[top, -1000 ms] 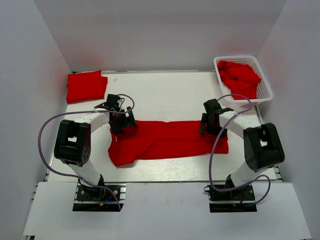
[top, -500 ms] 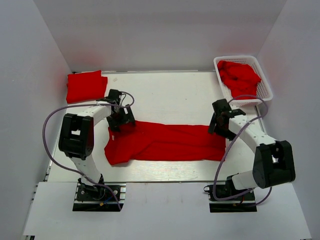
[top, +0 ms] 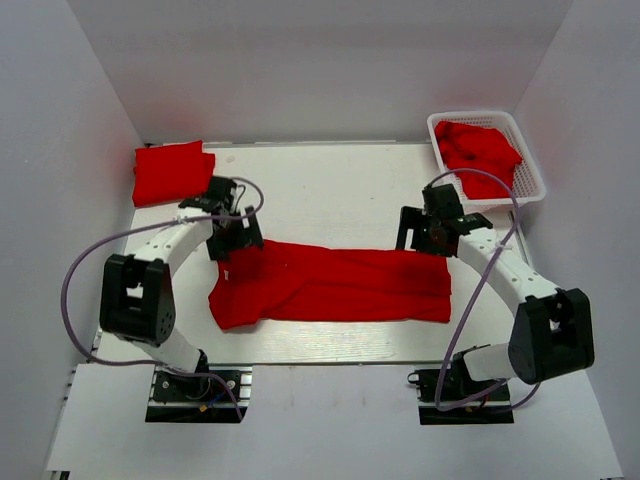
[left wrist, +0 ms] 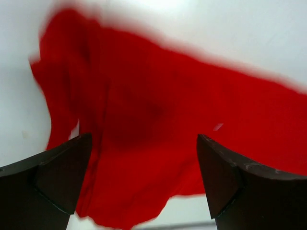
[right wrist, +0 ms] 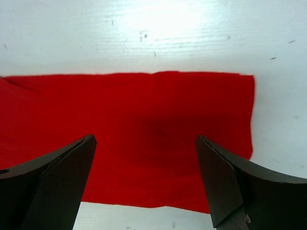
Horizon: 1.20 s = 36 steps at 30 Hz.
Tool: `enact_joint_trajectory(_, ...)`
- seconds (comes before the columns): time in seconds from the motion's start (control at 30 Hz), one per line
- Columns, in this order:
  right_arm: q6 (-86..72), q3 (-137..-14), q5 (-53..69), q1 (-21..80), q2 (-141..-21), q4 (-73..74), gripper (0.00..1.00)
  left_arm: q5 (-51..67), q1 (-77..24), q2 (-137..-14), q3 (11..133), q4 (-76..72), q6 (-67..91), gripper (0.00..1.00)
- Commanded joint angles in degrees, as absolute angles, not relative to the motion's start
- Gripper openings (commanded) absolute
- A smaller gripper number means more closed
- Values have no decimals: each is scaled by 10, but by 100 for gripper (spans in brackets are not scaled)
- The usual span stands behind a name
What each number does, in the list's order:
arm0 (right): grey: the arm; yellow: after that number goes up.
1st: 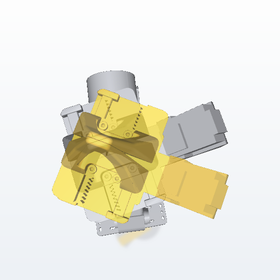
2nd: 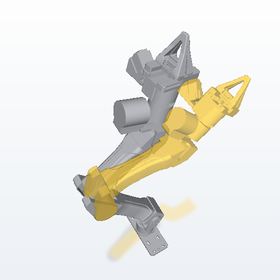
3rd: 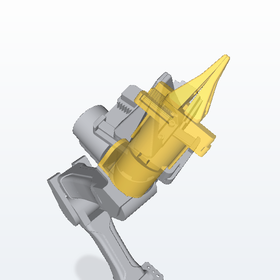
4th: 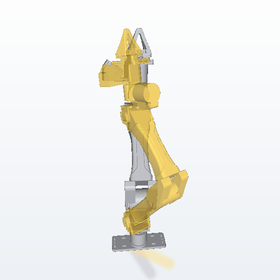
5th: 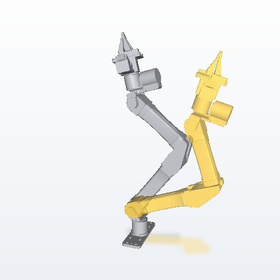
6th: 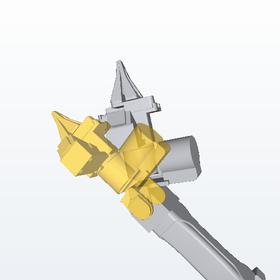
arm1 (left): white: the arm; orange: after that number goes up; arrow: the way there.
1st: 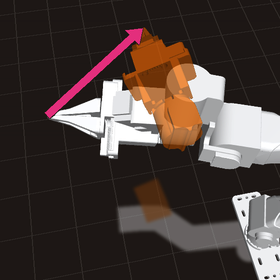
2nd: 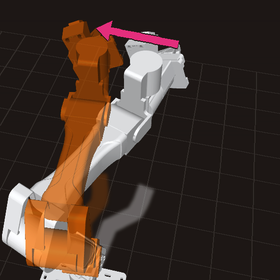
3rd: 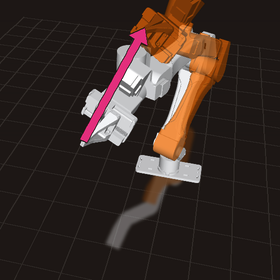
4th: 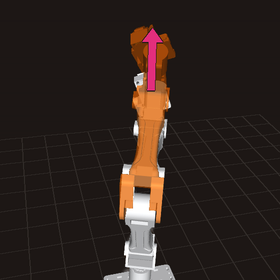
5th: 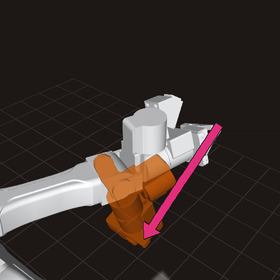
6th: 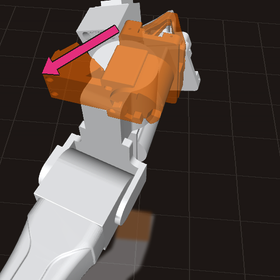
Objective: Fold and stack the t-shirts
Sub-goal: Fold the other side of the tshirt into a rectangle, then rotate the tshirt 90 degrees
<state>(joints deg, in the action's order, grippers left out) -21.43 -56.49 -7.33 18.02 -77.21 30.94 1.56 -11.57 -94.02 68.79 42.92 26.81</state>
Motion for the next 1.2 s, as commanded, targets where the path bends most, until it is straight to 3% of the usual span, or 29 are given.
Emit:
enact_joint_trajectory(0.0,-195,-547,-17,185,-799,279,90,54,-127,-879,604,446,258,100)
enact_joint_trajectory(0.17,-198,-527,15,192,-838,252,90,77,-149,-859,529,410,282,100)
enact_joint_trajectory(0.4,-207,-509,4,195,-900,222,90,90,-154,-976,558,365,300,100)
enact_joint_trajectory(0.6,-214,-492,-16,205,-927,225,90,40,-148,-1177,756,389,293,100)
enact_joint_trajectory(0.8,-197,-458,89,240,-929,192,90,48,-148,-1412,1172,464,258,100)
enact_joint_trajectory(0.9,-156,-440,140,272,-931,166,90,120,-148,-1536,1363,469,252,100)
enact_joint_trajectory(1.17,-112,-502,276,418,-1009,112,90,226,-171,-1582,1368,199,286,100)
